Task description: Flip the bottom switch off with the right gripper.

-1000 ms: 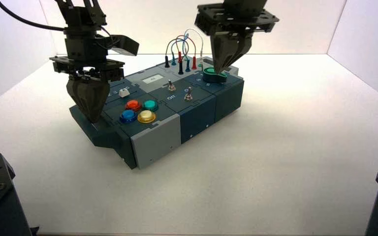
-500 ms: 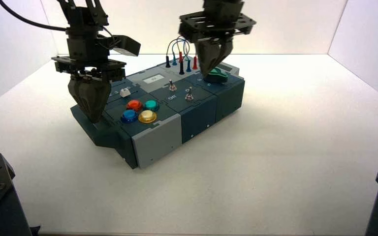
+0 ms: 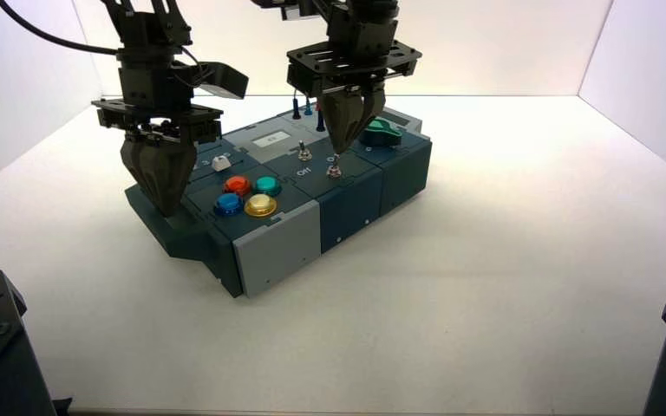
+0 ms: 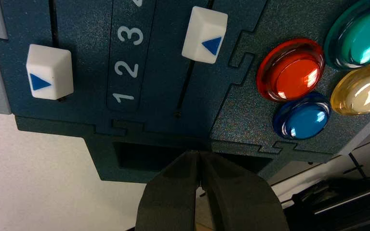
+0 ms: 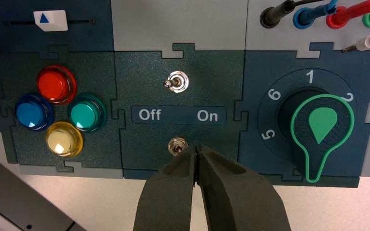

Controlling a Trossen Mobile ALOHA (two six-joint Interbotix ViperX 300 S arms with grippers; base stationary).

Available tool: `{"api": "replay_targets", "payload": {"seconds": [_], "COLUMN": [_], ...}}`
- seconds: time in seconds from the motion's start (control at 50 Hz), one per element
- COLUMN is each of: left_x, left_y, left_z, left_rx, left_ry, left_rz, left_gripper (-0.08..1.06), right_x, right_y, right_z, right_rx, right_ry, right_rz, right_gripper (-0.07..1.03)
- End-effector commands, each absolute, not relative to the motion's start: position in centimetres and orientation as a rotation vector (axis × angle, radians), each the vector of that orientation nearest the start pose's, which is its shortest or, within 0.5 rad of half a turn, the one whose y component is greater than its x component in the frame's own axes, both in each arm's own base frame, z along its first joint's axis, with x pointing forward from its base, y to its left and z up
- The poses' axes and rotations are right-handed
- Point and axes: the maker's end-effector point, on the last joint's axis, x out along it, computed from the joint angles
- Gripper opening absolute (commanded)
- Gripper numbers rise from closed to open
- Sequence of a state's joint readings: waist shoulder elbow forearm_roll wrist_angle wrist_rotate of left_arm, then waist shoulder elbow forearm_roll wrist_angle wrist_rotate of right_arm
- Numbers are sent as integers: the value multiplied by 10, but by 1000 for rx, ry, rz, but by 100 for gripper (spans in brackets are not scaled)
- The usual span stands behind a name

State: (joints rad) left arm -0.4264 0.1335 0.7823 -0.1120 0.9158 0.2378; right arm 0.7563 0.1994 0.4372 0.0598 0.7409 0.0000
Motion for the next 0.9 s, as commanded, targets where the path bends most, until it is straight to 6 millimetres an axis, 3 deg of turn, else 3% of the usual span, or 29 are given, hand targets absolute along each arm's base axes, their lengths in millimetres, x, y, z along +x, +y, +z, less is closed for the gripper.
{"api": "replay_targets", "payload": {"seconds": [0.02,0.5,0.9], "left_x": [218,218,219], "left_y": [-122,-122,-123], "left_z": [0,1,1], "left_rx": [429,427,429], "left_ry": [1747,1744,1742], "left_rz": [-525,-525,-525], "left_gripper": [-3,-3,-3], "right_x": [286,293,290], "right_y": [278,273,281], "right_z": [67,58,65], "right_rx": [-470,-487,-450], "right_ry": [1294,1300,1295], "right_rz": [645,621,633], "right_gripper": [-2,-2,-2]}}
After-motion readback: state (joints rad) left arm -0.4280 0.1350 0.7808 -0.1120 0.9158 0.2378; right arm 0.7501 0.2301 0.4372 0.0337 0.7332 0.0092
